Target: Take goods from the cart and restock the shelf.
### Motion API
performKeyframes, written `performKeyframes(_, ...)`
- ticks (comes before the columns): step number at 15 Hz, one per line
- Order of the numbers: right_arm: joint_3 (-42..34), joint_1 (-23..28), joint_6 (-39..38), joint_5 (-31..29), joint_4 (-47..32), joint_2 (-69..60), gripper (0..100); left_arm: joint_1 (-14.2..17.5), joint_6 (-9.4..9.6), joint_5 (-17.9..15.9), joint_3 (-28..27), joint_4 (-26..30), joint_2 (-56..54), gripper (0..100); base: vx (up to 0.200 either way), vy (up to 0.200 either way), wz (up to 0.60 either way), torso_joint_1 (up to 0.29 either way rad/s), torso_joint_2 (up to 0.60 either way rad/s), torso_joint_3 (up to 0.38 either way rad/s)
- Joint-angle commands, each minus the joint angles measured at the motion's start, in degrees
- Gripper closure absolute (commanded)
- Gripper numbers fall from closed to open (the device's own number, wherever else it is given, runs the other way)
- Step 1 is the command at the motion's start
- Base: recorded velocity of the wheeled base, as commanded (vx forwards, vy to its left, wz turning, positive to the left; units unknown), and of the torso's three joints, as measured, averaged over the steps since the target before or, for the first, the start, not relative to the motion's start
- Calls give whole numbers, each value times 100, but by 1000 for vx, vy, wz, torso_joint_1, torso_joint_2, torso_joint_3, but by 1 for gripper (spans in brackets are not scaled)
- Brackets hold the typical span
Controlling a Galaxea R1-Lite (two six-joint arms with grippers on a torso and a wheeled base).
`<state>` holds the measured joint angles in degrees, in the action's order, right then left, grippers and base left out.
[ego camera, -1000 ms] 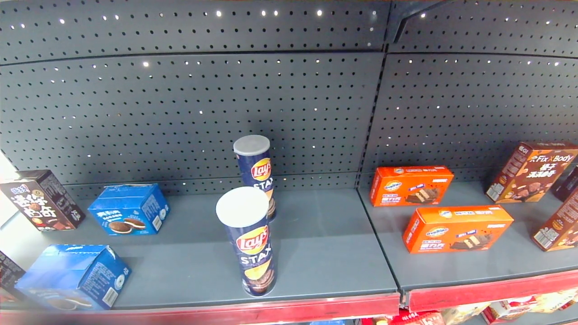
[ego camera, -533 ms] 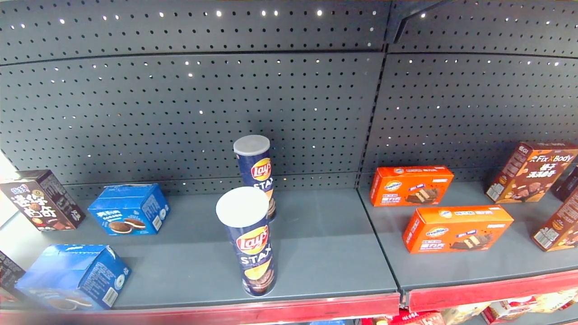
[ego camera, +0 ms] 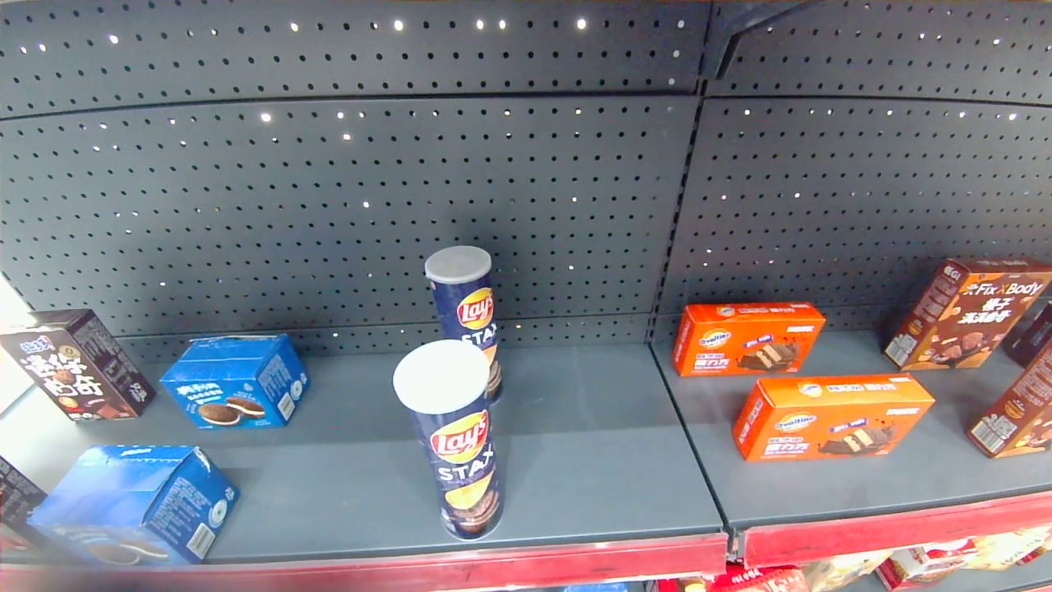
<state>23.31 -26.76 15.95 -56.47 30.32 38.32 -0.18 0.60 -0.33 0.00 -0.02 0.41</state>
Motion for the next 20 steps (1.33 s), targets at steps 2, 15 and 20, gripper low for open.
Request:
performKeyframes(2, 25, -181, -12, -40, -87, 9, 0, 1, 2, -2, 0, 2, 11, 0, 0, 0, 0, 0, 0, 0)
performKeyframes(15, -2331, 3159, -680, 5436, -2434, -3304, 0, 1, 2, -2, 0, 2, 11, 0, 0, 0, 0, 0, 0, 0)
performKeyframes(20, -2331, 3142, -1348, 5031, -2663, -3313, 0, 1, 2, -2, 0, 2, 11, 0, 0, 0, 0, 0, 0, 0)
